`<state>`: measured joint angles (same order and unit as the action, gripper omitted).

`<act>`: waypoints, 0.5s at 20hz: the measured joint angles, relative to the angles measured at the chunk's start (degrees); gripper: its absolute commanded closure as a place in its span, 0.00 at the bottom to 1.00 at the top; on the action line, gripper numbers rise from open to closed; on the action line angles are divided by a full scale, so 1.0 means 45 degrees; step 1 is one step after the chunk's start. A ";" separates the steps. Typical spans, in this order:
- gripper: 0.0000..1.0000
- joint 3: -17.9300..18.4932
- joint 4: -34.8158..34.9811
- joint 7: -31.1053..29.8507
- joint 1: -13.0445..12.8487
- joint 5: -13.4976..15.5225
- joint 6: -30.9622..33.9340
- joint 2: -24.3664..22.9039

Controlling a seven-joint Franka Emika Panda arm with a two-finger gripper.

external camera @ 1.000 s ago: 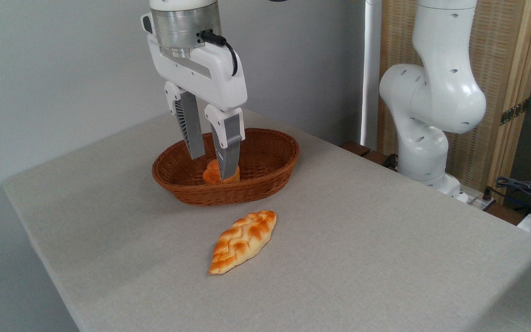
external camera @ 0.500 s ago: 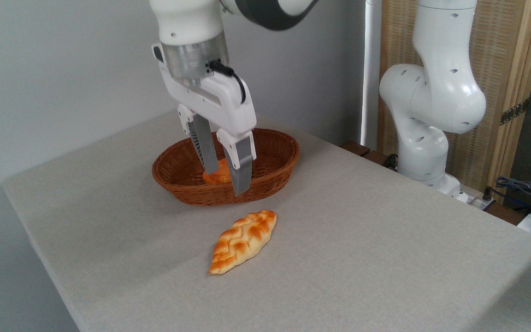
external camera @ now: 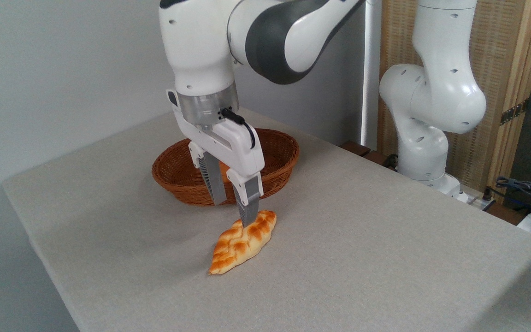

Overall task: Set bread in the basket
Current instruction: 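Lift the gripper out of the basket and move it over the braided loaf, then lower the gripper onto the braided loaf and close on it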

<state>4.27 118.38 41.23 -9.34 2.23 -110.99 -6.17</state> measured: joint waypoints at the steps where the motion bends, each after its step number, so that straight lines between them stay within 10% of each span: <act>1: 0.00 0.0000 0.0134 0.0004 0.0000 0.0000 -0.0082 0.0001; 10: 0.00 0.0002 0.1354 0.0270 0.0003 -0.0016 -0.1072 0.0175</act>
<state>4.28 124.48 42.45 -9.33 2.16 -115.82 -5.38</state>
